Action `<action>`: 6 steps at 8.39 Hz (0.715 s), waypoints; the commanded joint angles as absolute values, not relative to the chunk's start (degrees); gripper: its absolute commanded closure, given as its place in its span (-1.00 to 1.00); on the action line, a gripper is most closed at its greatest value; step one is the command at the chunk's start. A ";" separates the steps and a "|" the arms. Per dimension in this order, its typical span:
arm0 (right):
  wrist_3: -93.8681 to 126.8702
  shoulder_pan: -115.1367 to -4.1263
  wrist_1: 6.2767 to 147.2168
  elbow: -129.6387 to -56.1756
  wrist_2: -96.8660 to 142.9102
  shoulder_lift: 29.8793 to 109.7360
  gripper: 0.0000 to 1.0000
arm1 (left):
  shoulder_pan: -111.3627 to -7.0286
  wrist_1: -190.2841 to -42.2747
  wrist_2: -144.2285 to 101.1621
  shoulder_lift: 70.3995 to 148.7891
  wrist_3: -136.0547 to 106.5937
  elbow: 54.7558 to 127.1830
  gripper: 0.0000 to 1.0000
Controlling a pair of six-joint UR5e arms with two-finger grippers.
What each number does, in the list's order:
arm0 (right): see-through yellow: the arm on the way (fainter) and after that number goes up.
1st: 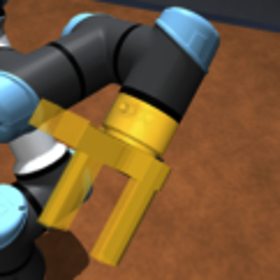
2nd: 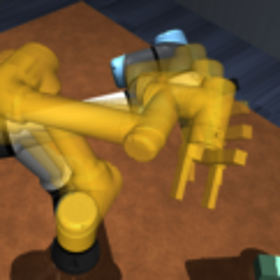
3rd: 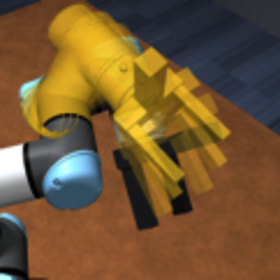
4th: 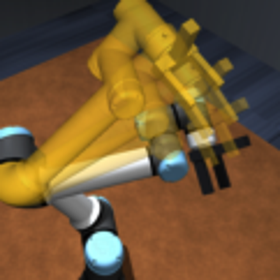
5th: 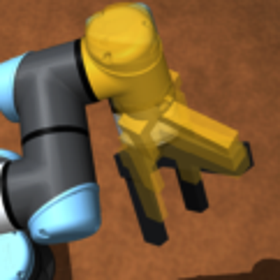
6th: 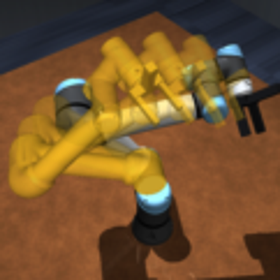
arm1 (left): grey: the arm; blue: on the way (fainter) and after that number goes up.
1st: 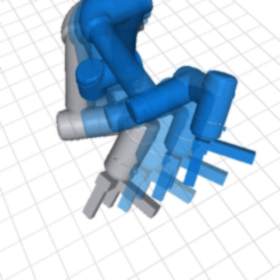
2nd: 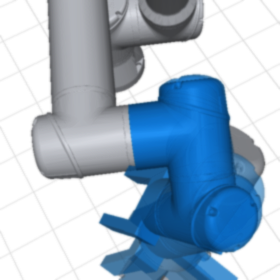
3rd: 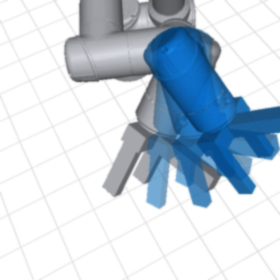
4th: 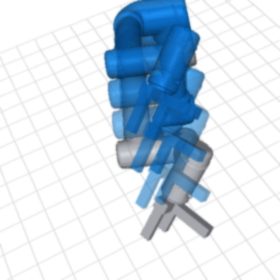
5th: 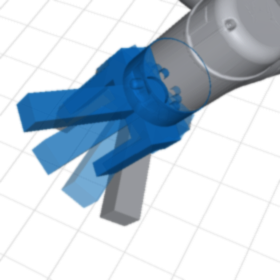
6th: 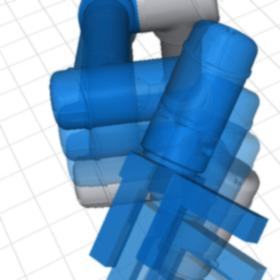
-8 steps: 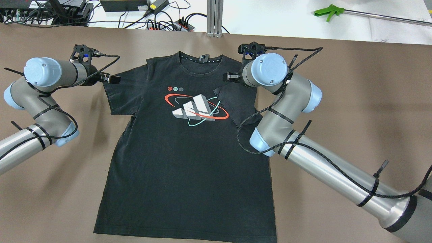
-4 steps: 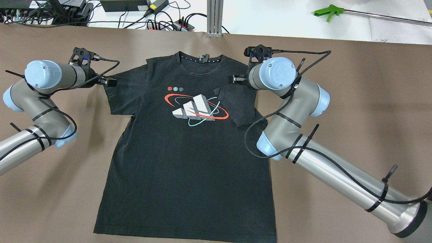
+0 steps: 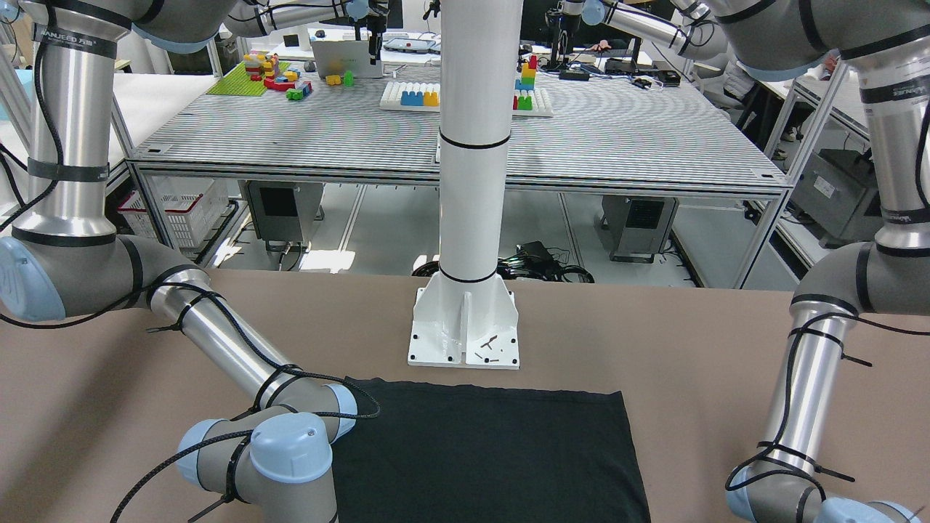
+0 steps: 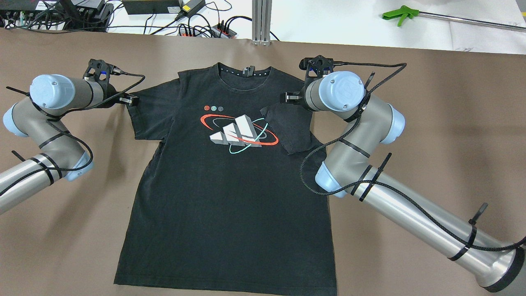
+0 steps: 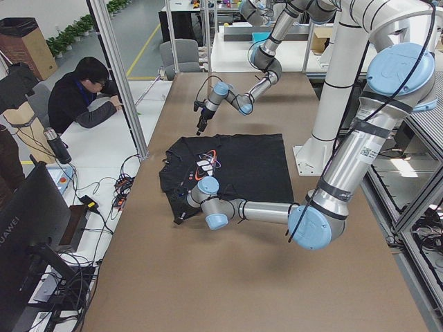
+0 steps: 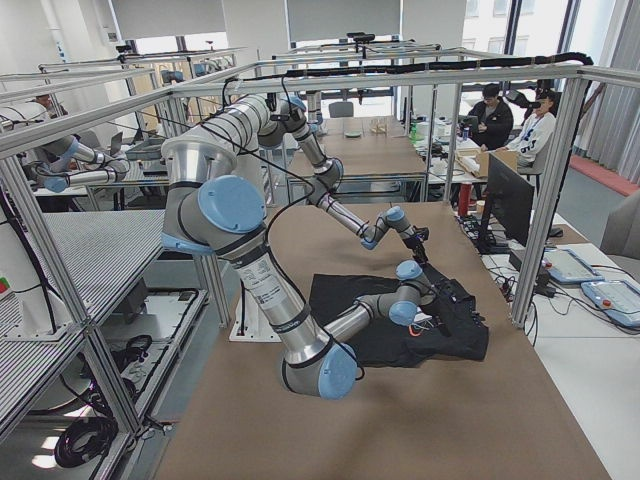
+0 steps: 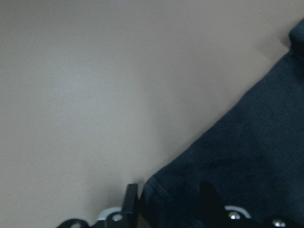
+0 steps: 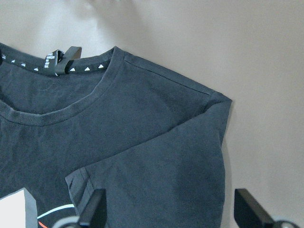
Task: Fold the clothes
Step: 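Fold the sleeve nearest the left gripper inward while the right gripper holds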
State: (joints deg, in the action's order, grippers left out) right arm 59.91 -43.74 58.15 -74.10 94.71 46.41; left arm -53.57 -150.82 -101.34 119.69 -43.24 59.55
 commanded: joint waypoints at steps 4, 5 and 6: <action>59.85 -43.68 58.18 -74.18 94.66 46.67 -0.88 | -53.96 -144.62 -102.47 123.20 -46.31 61.95 1.00; 59.85 -43.68 58.18 -74.18 94.66 46.58 -0.88 | -54.66 -137.62 -104.22 123.40 -46.49 67.27 1.00; 59.85 -43.68 58.18 -74.09 94.66 46.58 -0.88 | -54.75 -128.94 -104.50 123.40 -48.06 74.55 1.00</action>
